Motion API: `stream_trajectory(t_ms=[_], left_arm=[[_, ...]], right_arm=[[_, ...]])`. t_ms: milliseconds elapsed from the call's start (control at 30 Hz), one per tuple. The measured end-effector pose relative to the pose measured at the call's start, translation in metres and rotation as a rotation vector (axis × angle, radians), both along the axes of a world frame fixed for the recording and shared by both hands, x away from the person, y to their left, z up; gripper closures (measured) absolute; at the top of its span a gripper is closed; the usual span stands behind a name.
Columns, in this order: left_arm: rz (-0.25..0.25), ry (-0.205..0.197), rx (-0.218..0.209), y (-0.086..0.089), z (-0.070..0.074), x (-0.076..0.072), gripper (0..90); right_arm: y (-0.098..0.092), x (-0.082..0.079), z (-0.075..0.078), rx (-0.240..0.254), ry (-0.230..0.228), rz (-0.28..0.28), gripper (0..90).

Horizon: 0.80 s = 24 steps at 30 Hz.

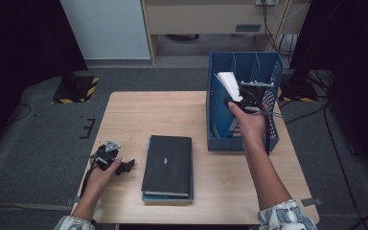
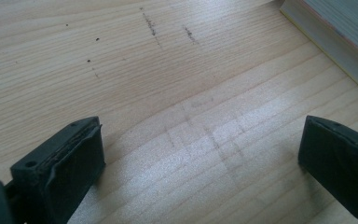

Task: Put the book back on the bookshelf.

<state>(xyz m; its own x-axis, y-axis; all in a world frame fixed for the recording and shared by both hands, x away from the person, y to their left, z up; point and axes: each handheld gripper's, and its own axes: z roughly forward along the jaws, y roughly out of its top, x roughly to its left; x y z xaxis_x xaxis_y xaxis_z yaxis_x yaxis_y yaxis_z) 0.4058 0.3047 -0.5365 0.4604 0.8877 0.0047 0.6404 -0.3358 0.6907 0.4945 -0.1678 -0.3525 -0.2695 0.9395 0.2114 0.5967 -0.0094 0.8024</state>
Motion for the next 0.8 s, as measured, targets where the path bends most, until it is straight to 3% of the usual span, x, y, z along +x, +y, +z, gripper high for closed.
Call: stream_trajectory(t_ms=[367,800], left_arm=[[0.003,-0.002,-0.004,0.000,0.000,0.000,0.0],[0.001,-0.003,-0.002,-0.001,0.000,0.000,0.0]], right_arm=[[0.004,0.008,0.010,0.020,-0.003,0.014,50.7],[0.011,0.013,0.012,-0.008,0.015,0.021,50.1]])
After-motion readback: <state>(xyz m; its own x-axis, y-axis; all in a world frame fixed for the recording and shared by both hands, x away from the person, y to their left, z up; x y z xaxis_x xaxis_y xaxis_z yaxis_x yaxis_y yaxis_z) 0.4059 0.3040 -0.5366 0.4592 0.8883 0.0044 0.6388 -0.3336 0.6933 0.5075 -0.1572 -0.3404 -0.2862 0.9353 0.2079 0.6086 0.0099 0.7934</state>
